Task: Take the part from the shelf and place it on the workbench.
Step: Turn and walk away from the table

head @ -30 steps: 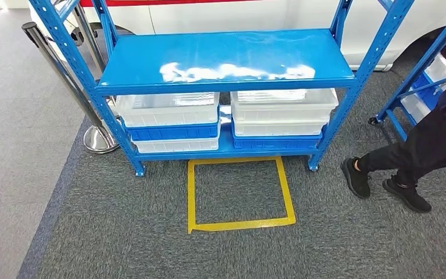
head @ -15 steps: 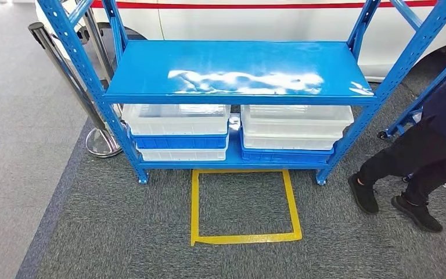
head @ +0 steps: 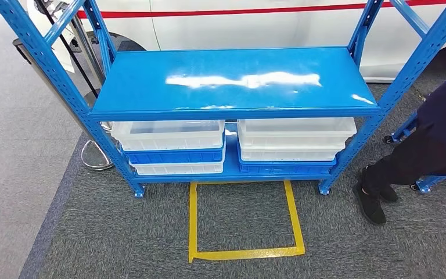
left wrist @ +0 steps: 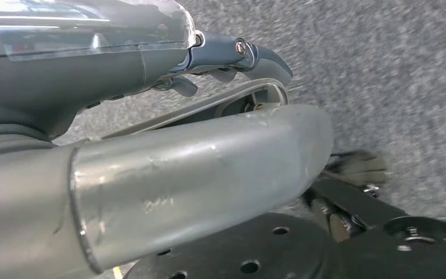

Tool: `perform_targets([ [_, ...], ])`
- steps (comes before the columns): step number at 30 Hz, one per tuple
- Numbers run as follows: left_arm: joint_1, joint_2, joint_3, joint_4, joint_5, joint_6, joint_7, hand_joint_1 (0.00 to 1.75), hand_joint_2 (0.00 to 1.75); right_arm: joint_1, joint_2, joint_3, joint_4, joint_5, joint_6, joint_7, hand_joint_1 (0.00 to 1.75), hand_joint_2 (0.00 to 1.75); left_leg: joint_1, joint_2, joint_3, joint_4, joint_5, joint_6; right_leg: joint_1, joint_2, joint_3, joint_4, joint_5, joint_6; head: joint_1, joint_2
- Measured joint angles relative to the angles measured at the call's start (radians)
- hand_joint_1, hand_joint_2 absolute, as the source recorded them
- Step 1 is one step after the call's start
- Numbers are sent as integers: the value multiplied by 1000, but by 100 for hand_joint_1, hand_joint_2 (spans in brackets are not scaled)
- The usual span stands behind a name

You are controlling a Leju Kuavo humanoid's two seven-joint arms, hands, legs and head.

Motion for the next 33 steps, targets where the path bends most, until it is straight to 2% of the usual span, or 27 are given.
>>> perform_targets([
  [1, 1, 0, 0, 0, 0, 0, 0, 0, 0, -1, 0, 0, 0, 0, 0, 0, 0, 0, -4, 1, 3, -35, 37, 7, 0, 0, 7, -1, -9, 6, 0, 0],
  [2, 1, 0, 0, 0, 0, 0, 1, 0, 0, -2, 1, -1, 1, 0, 0, 0, 0, 0, -8, 2, 4, -54, 59, 14, 1, 1, 15, -3, -15, 13, 0, 0],
  [3, 1, 0, 0, 0, 0, 0, 2, 0, 0, -5, 1, -1, 1, 0, 0, 0, 0, 0, -11, 1, 6, -58, 55, 22, 1, 1, 23, -4, -16, 20, 0, 0],
  [5, 2, 0, 0, 0, 0, 1, 3, 0, 0, -7, 1, -1, 1, 1, 0, 0, 0, 0, -9, -2, 32, -77, 54, 37, 1, 0, 34, 7, -15, 32, 0, 0],
  [6, 2, -1, 0, 0, 0, 1, 3, 0, 0, -7, 1, -1, 1, 1, 0, 0, 0, 0, -7, -3, 47, -85, 50, 45, 1, 0, 25, 32, -17, 35, 0, 0],
  [7, 1, -1, 0, 0, 0, 1, 3, 0, 0, -8, 1, -1, 1, 2, 0, 0, 0, 0, -5, -3, 62, -92, 46, 51, 0, -1, 2, 76, -26, 37, 0, 0],
  [8, 0, -1, 0, 0, 0, 1, 3, 0, 0, -8, 1, -1, 1, 2, 0, 0, 0, 0, -5, -3, 73, -96, 40, 56, -1, -1, -34, 132, -43, 40, 0, 0],
  [10, -2, -1, 0, 0, 0, 1, 3, 0, 0, -9, 1, -1, 0, 3, 0, 0, 0, 0, -6, -3, 92, -98, 23, 60, -1, -1, -120, 237, -97, 46, 0, 0],
  [11, -2, -1, 0, 0, 0, 2, 4, 0, 0, -9, 1, -1, 0, 4, 0, 0, 0, 0, -6, -4, 104, -98, 13, 59, -1, -1, -152, 260, -114, 49, 0, 0],
  [12, -2, -1, 0, 0, 0, 2, 4, 0, 0, -8, 1, -1, 1, 4, 0, 0, 0, 0, -6, -6, 118, -98, 1, 58, -1, -1, -170, 254, -113, 50, 0, 0],
  [13, -1, -1, 0, 0, 0, 2, 4, 0, 0, -6, 1, -1, 1, 5, 1, 0, 0, 0, -6, -7, 136, -98, -11, 55, -1, -1, -174, 218, -89, 48, 0, 0],
  [16, 0, -2, 0, 1, 0, 2, 5, 0, 0, 2, 0, -1, 1, 10, 1, -1, 0, 0, -7, -9, 176, -96, -49, 44, 7, 0, -162, 68, 62, 32, -1, 0],
  [17, -1, -3, 0, 1, -1, 2, 5, 0, 0, 2, 0, -2, 1, 10, 2, 0, 0, 0, -8, -9, 182, -98, -58, 38, 10, 1, -161, 45, 94, 26, -1, 0],
  [18, -2, -3, 0, 1, -1, 2, 5, 0, 0, 2, 0, -3, 1, 8, 2, 0, 0, 0, -9, -8, 188, -98, -62, 32, 13, 2, -160, 37, 105, 20, 0, 0],
  [20, -6, -1, 0, 1, -2, 2, 5, 0, 0, -2, 1, -7, 1, 3, 4, 1, 0, 0, -10, -5, 192, -87, -58, 21, 9, 7, -142, 24, 100, 9, 0, 0],
  [21, -7, 0, 0, 1, -3, 2, 4, 0, 0, -2, 2, -9, 0, 0, 5, 2, 0, 0, -10, -4, 184, -59, -53, 16, 7, 10, -129, 16, 96, 3, -1, 0],
  [22, -8, 1, 0, 1, -3, 2, 4, 0, 0, -2, 2, -11, 0, -2, 6, 2, 0, 0, -8, -3, 163, -17, -53, 11, 4, 13, -116, 8, 93, -2, -2, 0],
  [23, -9, 1, 0, 1, -3, 2, 4, 0, 0, -2, 3, -13, 0, -3, 6, 2, 0, 0, -5, -2, 128, 41, -65, 4, 2, 15, -103, 0, 88, -6, -3, 0],
  [25, -10, 1, 0, 1, -4, 2, 4, 0, 0, -3, 4, -17, 0, -4, 6, 2, 0, 0, 1, -2, 45, 152, -122, -8, 1, 24, -84, -6, 75, -9, -3, 0],
  [26, -10, 1, 0, 1, -4, 2, 4, 0, 0, -3, 4, -18, 0, -4, 6, 2, 0, 0, 3, -2, 13, 182, -150, -13, 0, 30, -74, -6, 67, -8, -3, 0],
  [27, -8, 1, 0, 1, -5, 2, 4, 0, 0, -3, 4, -19, 0, -4, 6, 2, 0, 0, 5, -2, -6, 182, -161, -14, 0, 36, -62, -6, 58, -8, -3, 0],
  [28, -6, 1, 0, 1, -5, 2, 4, 0, 0, -3, 4, -20, 0, -3, 6, 1, 0, 0, 6, -2, -11, 154, -145, -14, 0, 41, -49, -6, 50, -6, -3, 0],
  [29, -5, 2, 0, 1, -6, 3, 5, 0, 0, -2, 5, -21, 0, 0, 5, 1, 0, 0, 6, -2, -6, 101, -104, -11, -1, 44, -35, -6, 41, -4, -3, 0],
  [30, -3, 3, 0, 1, -6, 4, 5, 0, 0, 0, 5, -22, 0, 3, 5, 1, 0, 0, 6, -3, 1, 38, -40, -7, -1, 47, -25, -6, 32, -2, -3, 0],
  [31, -2, 4, 0, 1, -7, 5, 5, 0, 0, 0, 6, -22, 0, 7, 5, 0, 0, 0, 3, -4, 5, -13, 7, -2, 0, 51, -18, -4, 24, 3, -3, 0],
  [32, -3, 5, 0, 1, -9, 7, 5, 0, 0, -1, 7, -23, 1, 10, 4, 0, 0, 0, 0, -5, 7, -46, 42, 3, 1, 53, -16, -2, 15, 8, -3, 0],
  [33, -2, 5, 0, 1, -12, 9, 5, 0, 0, -2, 8, -23, 1, 12, 3, -1, 0, 0, -3, -6, 6, -59, 61, 10, 2, 55, -16, -1, 9, 14, -3, 0],
])
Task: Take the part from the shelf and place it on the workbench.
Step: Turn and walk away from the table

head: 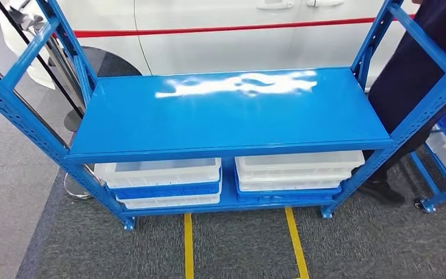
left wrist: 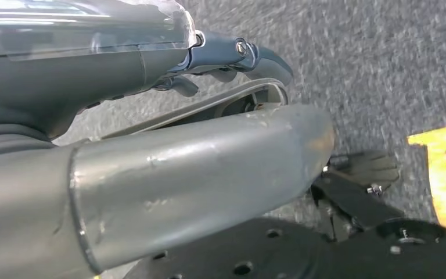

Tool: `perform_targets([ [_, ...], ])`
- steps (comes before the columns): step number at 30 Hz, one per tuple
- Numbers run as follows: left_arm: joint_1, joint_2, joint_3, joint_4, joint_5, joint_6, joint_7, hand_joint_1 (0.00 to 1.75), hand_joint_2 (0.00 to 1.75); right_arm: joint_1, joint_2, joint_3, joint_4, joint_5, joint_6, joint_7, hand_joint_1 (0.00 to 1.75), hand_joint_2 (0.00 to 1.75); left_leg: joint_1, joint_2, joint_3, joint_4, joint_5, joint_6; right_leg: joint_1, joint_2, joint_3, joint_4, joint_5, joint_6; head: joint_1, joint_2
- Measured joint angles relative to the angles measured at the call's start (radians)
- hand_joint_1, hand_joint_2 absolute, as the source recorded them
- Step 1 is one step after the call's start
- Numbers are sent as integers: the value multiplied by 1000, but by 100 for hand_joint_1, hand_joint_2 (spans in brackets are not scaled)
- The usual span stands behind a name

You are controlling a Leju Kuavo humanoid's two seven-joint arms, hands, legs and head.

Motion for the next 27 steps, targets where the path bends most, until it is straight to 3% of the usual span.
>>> perform_targets([
  [3, 0, 1, 0, 0, -5, 6, 0, 0, 0, -2, 2, -1, 0, 4, -2, -1, 0, 0, -1, 0, 8, -9, 7, 19, 0, -3, 8, -3, -15, 18, 0, 0],
  [5, -1, 1, 0, 0, -6, 8, 0, 0, 0, -3, 2, -1, 0, 5, -2, -1, 0, 0, 3, 3, 20, -24, 8, 30, 1, -24, -7, 38, -43, 26, 0, 0],
  [8, -3, 2, 0, 0, -8, 9, 1, 0, 0, -4, 2, -1, 0, 6, -2, -2, 0, 0, 1, 9, 31, -29, -2, 41, 0, -46, -112, 214, -114, 30, 0, 0],
  [9, -3, 2, 0, 0, -9, 9, 2, 0, 0, -4, 2, -1, 0, 7, -2, -2, 0, 0, -1, 11, 36, -29, -6, 43, -1, -48, -139, 249, -113, 31, 0, 0],
  [10, -3, 2, 0, 0, -11, 9, 3, 0, 0, -4, 2, -1, 0, 9, -1, -2, 0, 0, -2, 12, 42, -29, -11, 43, -2, -49, -147, 247, -91, 30, 0, 0],
  [11, -2, 2, 0, 0, -13, 9, 4, 0, 0, -4, 2, -2, 0, 11, -2, -1, 0, 0, -2, 13, 50, -29, -16, 42, -1, -50, -136, 207, -51, 26, 0, 0],
  [13, -1, 2, 0, 0, -15, 9, 5, 0, 0, -3, 2, -2, 0, 15, -2, 0, 0, 0, -6, 13, 65, -27, -27, 37, 3, -56, -91, 82, 27, 15, 0, 0],
  [14, -1, 2, 0, 0, -16, 9, 5, 0, 0, -4, 2, -3, 0, 17, -3, 0, 0, 0, -8, 13, 68, -26, -32, 33, 6, -58, -74, 36, 47, 9, 0, 0],
  [18, -3, 3, 0, 0, -19, 12, 6, 0, 0, -9, 3, -6, 0, 18, -4, 1, 0, 0, -8, 17, 71, -25, -39, 13, 7, -57, -62, -1, 53, -4, 0, 0],
  [20, -3, 4, 0, 0, -19, 12, 6, 0, 0, -8, 4, -7, 0, 18, -4, 1, 0, 0, -6, 16, 55, 19, -72, 1, 1, -57, -57, -10, 56, -13, 0, 0],
  [23, -2, 4, 0, 0, -22, 13, 5, 0, 0, -9, 7, -8, 0, 19, -4, -1, 0, 131, 2, 15, -33, 204, -162, -15, -1, -57, -55, -12, 55, -20, -1, 0],
  [24, -1, 4, 0, 0, -23, 13, 5, 0, 0, -9, 8, -8, 0, 19, -5, -1, 0, 175, 5, 15, -55, 248, -172, -18, -1, -57, -54, -12, 55, -20, -1, 0],
  [25, -1, 4, 0, 0, -24, 13, 4, 0, 0, -8, 8, -9, 0, 19, -6, -3, 0, 175, 7, 15, -58, 251, -160, -22, -1, -56, -53, -11, 53, -21, -1, 0],
  [26, 0, 6, 0, 0, -25, 14, 4, 0, 0, -8, 8, -9, 0, 21, -7, -3, 0, 175, 11, 15, -42, 215, -130, -27, -2, -55, -50, -10, 52, -22, -1, 0],
  [27, 0, 7, 0, 0, -25, 14, 4, 0, 0, -9, 8, -10, 0, 23, -8, -1, 0, 131, 16, 15, -8, 144, -89, -36, -3, -53, -47, -8, 48, -21, -1, 0],
])
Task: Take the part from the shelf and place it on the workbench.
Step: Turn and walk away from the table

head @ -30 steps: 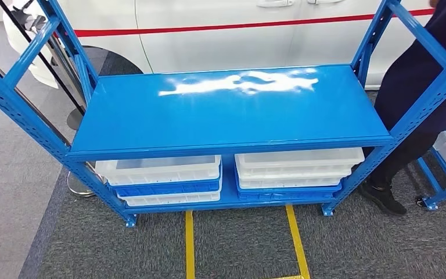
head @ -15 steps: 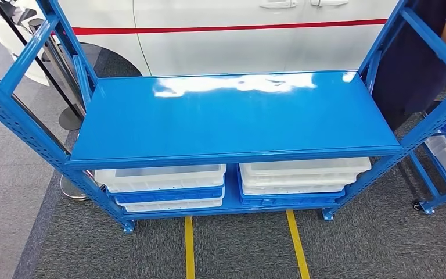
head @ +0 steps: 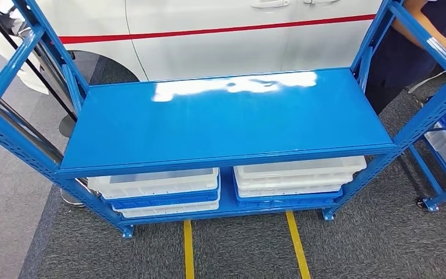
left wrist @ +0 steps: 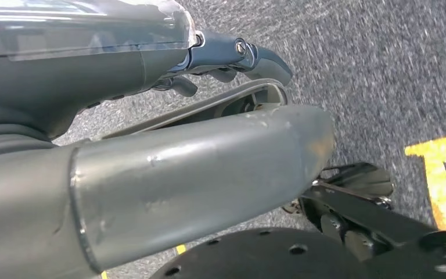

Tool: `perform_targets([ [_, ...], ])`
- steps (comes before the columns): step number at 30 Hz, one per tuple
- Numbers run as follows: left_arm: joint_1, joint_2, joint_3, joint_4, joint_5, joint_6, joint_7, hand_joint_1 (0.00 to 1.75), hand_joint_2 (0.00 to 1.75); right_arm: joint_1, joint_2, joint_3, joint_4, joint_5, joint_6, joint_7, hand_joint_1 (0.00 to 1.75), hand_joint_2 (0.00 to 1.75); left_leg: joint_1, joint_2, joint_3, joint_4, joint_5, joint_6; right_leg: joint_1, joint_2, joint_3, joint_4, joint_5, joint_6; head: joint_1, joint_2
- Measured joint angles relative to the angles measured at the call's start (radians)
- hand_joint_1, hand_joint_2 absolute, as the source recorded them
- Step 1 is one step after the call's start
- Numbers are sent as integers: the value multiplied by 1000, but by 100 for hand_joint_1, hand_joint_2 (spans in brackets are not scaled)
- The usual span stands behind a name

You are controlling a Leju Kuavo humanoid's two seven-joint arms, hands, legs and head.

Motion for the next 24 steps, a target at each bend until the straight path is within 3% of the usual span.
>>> perform_targets([
  [1, 0, 1, 0, 0, 0, 0, 0, 0, 0, 0, 0, 0, 0, 2, -3, 2, 0, 87, 4, -1, 36, -74, 27, -11, 1, 2, 2, 4, -4, 2, 0, 0],
  [3, -1, -1, 0, 1, 0, 2, 0, 0, 0, -2, -1, -3, 0, 3, -10, 3, 0, 0, 8, -7, 82, -167, 55, -6, 7, 5, 2, 12, -12, 10, -1, 0],
  [5, -2, -2, 0, 1, 0, 5, -1, 0, 0, -3, -2, -8, 0, 0, -17, 1, 0, 0, 4, -10, 85, -175, 53, 12, 10, 7, 1, 14, -13, 15, -1, 0],
  [7, -2, -2, 2, 1, 0, 9, 0, 0, 0, -3, -2, -12, 0, -1, -21, 1, 0, 0, 0, -11, 85, -174, 51, 13, 8, 7, 2, 11, -12, 18, -2, 0],
  [9, -1, -1, 4, 1, 0, 12, 1, 0, 87, -3, -1, -15, 0, -2, -26, 1, 0, 0, -3, -11, 85, -174, 51, 16, 5, 7, 2, 9, -11, 22, -2, 0],
  [11, -2, -1, 7, 1, 1, 15, 4, 0, 175, -4, -1, -16, 0, -2, -29, 1, 0, 87, -6, -11, 85, -174, 50, 19, 4, 7, 3, 8, -11, 25, -2, 0],
  [13, -3, -2, 8, 1, 2, 18, 12, 0, 175, -4, 0, -16, 0, -2, -32, 2, 0, 175, -7, -11, 85, -174, 50, 21, 3, 7, 3, 7, -10, 27, -2, 0],
  [18, -2, -1, 8, 0, 20, 33, 33, 0, 175, -4, 0, -12, 0, -7, -43, 23, 0, 175, -8, -11, 85, -173, 50, 23, 1, 7, 3, 7, -10, 28, -2, 0],
  [24, 8, 6, -63, -6, 138, 30, 54, 0, 175, 2, -9, 53, -6, -97, -32, 21, 0, 175, -8, -11, 85, -173, 50, 23, 1, 7, 3, 7, -10, 28, -2, 0],
])
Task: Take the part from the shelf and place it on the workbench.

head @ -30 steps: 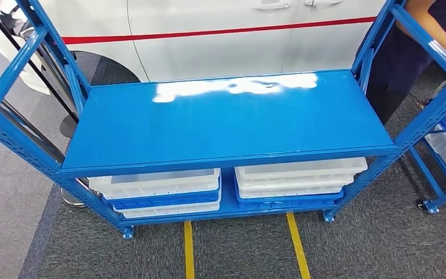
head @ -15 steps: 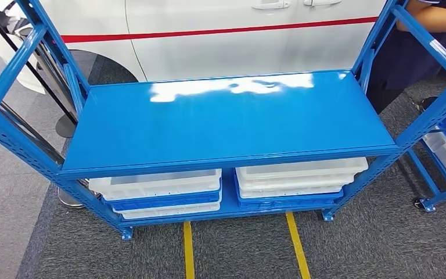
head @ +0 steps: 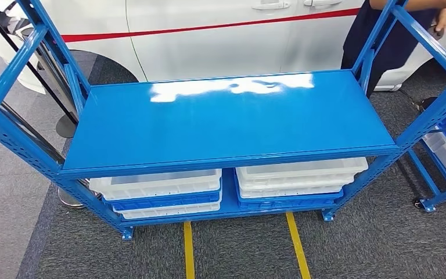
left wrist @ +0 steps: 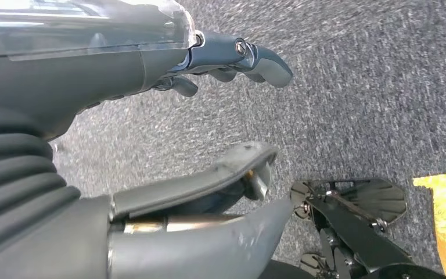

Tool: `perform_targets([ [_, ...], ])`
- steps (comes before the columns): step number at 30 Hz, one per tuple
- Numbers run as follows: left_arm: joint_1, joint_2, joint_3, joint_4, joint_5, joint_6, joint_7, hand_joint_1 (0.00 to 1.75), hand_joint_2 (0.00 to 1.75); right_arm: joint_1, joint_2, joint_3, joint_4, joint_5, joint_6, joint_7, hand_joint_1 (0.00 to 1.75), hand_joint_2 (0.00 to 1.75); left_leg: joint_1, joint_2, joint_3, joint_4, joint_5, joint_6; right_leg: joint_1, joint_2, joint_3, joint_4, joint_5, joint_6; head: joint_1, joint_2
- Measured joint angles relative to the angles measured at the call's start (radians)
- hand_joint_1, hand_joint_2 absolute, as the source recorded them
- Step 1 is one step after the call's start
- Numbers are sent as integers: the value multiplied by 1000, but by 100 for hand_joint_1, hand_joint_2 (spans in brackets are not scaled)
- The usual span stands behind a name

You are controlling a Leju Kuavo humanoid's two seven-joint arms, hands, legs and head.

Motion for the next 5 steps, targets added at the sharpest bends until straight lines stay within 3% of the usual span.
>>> perform_targets([
  [5, 12, 8, -73, -10, 101, -4, 17, 0, 175, 10, -14, 66, -9, -85, 4, -7, 0, 175, 1, 0, 0, 0, 0, 0, 0, 0, 0, 0, 0, 0, 0, 0],
])
